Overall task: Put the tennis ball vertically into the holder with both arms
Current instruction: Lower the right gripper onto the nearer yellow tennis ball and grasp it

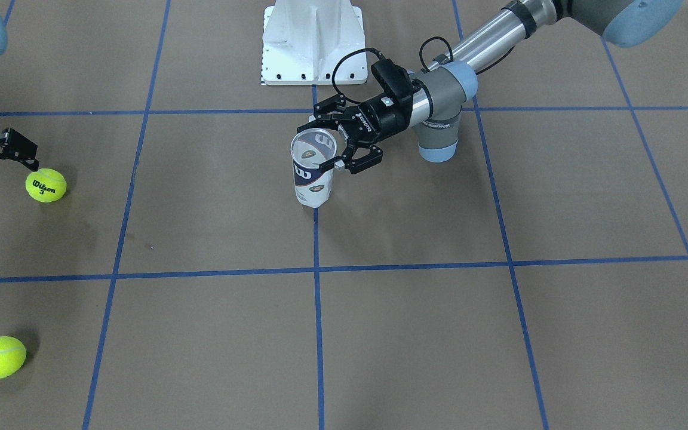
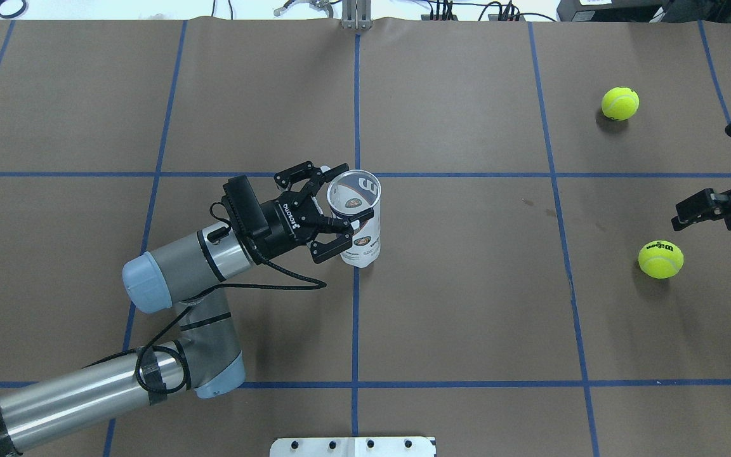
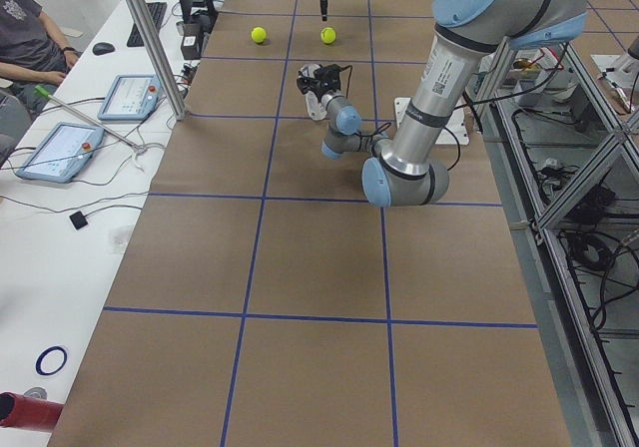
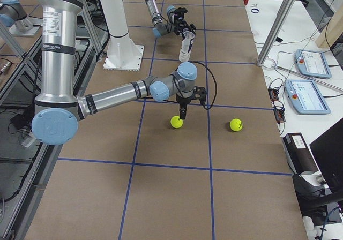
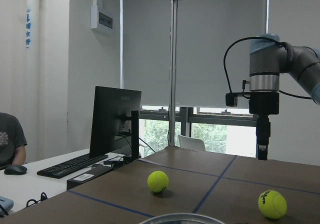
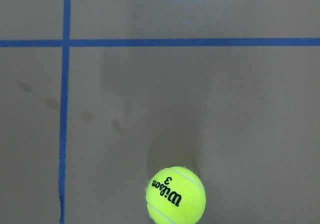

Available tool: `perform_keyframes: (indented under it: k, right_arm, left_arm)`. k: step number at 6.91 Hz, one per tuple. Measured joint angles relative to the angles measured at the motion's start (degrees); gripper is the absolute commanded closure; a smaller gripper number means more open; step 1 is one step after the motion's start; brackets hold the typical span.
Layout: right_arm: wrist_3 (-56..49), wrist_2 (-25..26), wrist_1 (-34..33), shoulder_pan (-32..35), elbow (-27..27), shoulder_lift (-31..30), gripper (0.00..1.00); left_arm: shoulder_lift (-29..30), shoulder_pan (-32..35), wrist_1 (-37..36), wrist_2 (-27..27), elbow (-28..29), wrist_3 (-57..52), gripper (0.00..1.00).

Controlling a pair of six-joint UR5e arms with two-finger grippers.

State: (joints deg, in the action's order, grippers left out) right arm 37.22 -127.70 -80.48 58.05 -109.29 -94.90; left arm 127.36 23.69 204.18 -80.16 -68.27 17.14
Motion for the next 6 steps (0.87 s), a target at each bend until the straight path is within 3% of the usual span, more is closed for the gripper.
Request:
perform_keyframes:
  k: [4,6]
  right_arm:
    - [1.46,1.83,0.06,-4.20,2.70,0.89,0.02]
    - [2.00,3.86,0.08,-6.34,4.45,2.03,0.09]
  left_arm:
    - [0.07,0.04,0.03,0.16,-0.13,0.00,0.44]
    - [0.08,0.04,0.00,0.20,-0.18,0.00,0.44]
